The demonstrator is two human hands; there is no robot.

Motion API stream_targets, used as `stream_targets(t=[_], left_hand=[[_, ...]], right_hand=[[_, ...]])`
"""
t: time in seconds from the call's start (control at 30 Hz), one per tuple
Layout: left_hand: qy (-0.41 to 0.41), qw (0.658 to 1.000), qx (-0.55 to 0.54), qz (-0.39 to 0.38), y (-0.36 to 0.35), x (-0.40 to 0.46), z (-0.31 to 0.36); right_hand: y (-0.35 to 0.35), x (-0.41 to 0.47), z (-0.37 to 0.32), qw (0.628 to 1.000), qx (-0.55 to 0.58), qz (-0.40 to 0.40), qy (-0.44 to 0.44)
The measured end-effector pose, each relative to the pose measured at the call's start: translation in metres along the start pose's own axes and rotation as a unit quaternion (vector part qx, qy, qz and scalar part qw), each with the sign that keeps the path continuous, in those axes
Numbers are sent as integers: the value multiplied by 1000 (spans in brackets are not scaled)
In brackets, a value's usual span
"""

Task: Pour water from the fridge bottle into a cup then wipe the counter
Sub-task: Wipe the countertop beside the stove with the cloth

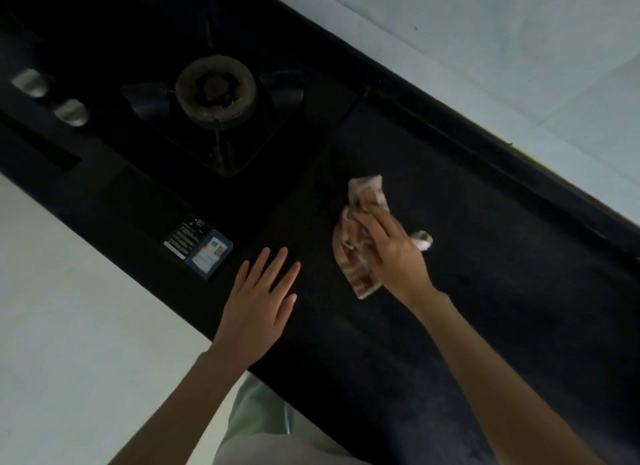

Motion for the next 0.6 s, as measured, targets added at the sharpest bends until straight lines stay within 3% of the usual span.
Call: stream_targets(t=[0.2,0.3,0.43,0.6], left_hand=[[33,999,13,12,7,-44,-21],[36,999,23,-1,6,-55,-25],[32,998,37,-25,2,-60,-32],[39,998,37,-32,0,-60,-33]], right_hand=[[2,67,61,988,-33,7,-149],[-8,116,48,984,-24,-10,-174],[-21,114,-25,998,-10,2,-63],[-30,15,-84,999,-13,-13,43]])
Point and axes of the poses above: each hand's wrist, its own x-axis towards the middle knuckle, its own y-axis out of the back of the hand, z = x × y, the point moved 4 cm from there along x, towards the middle knuckle, and after that the axes turned 15 degrees about -x, right-handed, at the moved point
